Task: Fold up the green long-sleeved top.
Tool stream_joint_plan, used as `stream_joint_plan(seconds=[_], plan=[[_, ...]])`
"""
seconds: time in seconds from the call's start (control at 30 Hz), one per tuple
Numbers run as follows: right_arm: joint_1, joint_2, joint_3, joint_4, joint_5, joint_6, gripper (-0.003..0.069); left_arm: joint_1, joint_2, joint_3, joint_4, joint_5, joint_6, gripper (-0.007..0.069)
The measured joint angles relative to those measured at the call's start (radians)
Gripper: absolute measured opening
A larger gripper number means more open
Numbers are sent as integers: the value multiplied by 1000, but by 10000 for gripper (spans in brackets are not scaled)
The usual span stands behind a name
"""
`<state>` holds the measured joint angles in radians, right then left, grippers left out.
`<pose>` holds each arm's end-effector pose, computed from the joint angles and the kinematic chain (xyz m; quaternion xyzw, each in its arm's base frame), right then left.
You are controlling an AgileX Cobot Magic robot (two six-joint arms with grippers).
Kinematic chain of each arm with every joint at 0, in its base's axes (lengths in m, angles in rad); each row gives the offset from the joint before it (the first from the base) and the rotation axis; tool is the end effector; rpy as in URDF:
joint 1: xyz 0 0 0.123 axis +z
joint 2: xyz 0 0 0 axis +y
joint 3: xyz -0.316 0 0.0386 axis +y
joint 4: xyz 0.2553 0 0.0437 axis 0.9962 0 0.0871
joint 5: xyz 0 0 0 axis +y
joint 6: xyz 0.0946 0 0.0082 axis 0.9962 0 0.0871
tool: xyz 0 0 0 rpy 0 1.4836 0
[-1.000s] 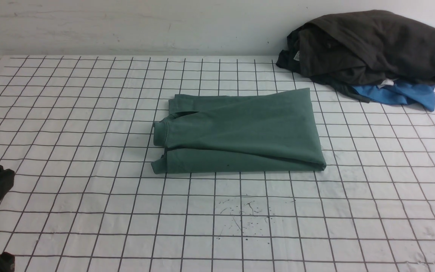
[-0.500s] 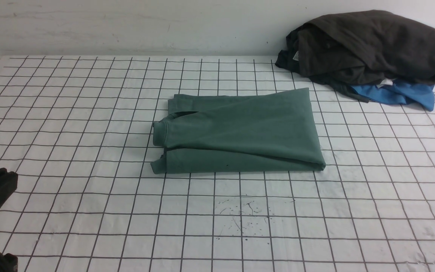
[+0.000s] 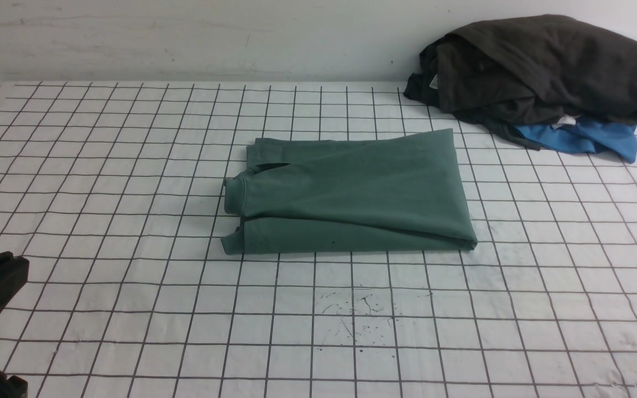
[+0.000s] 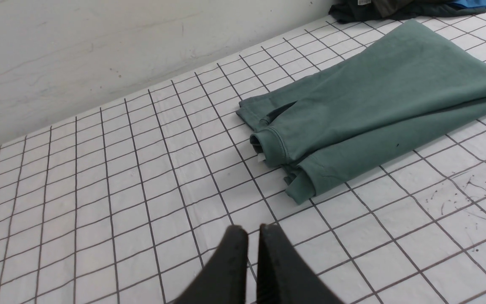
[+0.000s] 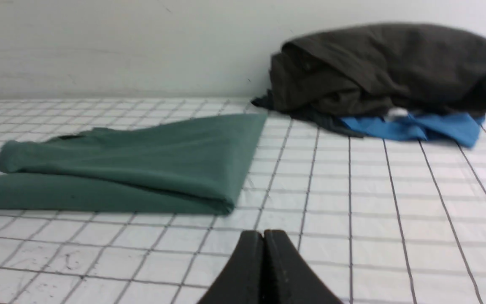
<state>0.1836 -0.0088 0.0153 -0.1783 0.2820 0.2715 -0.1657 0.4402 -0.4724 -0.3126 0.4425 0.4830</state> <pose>0.0326 0.0013 0.1822 -0.0166 0.7730 0.0707 0.6303 0.0710 -0.0246 0.3162 0.1842 0.7839 -0.0434 0.5913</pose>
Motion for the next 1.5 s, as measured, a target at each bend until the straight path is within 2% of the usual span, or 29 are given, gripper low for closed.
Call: stream_joint_plan(seconds=[0.13, 0.4, 0.57, 1.2, 1.4, 1.5], plan=[[-93, -1, 11, 118, 46, -75, -13, 0, 0, 0, 0, 0, 0, 22], [-180, -1, 10, 159, 68, -236, -13, 0, 0, 0, -1, 0, 0, 22], [-198, -1, 10, 199, 69, -246, -13, 0, 0, 0, -1, 0, 0, 22], [-198, -1, 10, 210, 69, -248, -13, 0, -5, 8, -1, -6, 0, 22], [-198, -1, 10, 213, 69, -248, -13, 1, -172, 146, 1, -32, 1, 22], [-198, -1, 10, 213, 70, -248, -13, 24, -314, 243, 55, -32, -5, 22]])
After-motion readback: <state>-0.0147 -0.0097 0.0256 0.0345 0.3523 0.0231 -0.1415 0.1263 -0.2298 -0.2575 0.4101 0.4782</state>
